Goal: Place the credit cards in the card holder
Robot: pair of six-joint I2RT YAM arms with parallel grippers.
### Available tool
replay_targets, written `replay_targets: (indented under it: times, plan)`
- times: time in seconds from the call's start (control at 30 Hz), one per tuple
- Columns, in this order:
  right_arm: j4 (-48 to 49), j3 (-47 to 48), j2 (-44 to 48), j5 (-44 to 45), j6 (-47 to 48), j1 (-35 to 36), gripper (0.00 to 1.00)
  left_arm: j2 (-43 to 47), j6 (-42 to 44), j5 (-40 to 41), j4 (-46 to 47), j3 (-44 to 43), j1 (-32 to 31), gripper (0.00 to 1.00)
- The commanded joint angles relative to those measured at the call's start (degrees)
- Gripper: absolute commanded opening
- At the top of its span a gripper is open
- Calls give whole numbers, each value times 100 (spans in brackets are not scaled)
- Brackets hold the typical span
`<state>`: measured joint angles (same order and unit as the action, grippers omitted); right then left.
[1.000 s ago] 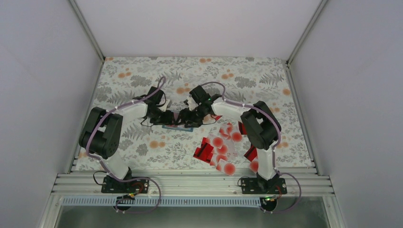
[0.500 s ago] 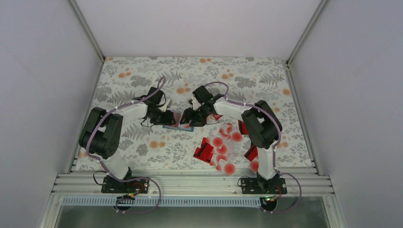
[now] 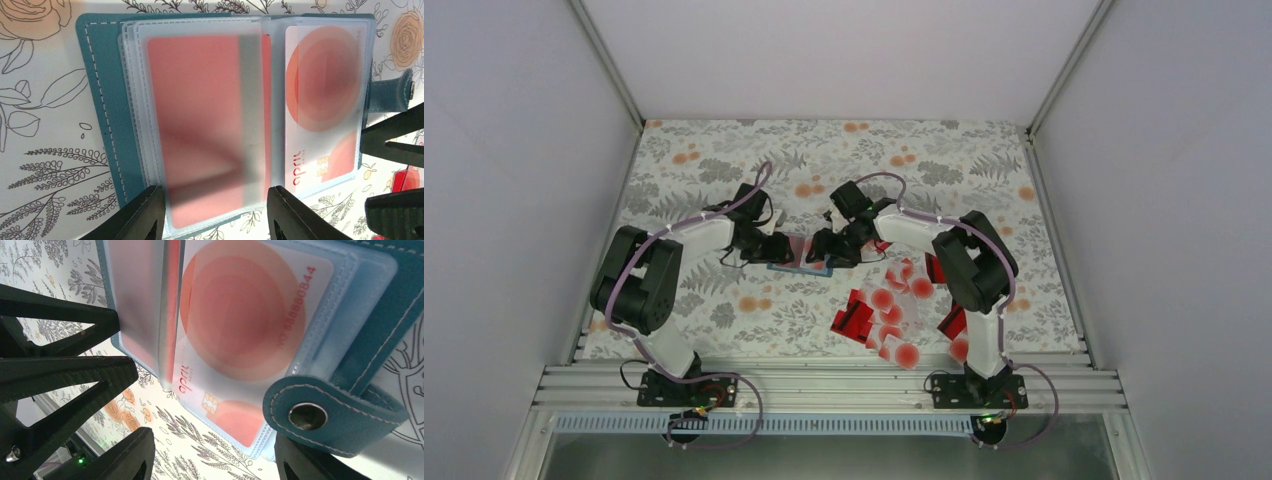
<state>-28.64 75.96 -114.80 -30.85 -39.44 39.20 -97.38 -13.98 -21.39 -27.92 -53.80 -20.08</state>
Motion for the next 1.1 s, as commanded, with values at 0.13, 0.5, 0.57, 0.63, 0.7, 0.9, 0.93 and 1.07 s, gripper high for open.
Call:
replay_targets:
  times: [0.13,0.5,0.57,0.63,0.7,0.9,0.93,1.07]
  plan:
    - [199,23,-188,-191,-11,-44,61,-57,35,-170,-3,88,-14,52]
    - [396,194,-136,-444,-56,-44,61,-60,24,-445,90,256,-14,51]
    - [461,230,-107,-510,-62,-44,61,-41,-13,-533,134,279,-16,50]
    - [515,263,-93,-558,-50,-31,61,4,-70,-637,181,326,-15,49]
    - [525,304,-123,-587,-33,-19,61,49,-131,-718,250,379,-14,49]
    - [515,490,-274,-657,19,26,61,154,-193,-790,258,441,-14,49]
    - [498,548,-313,-663,27,39,61,181,-193,-786,234,438,-14,49]
    - [447,690,-439,-676,72,53,62,356,-222,-701,97,424,-14,49]
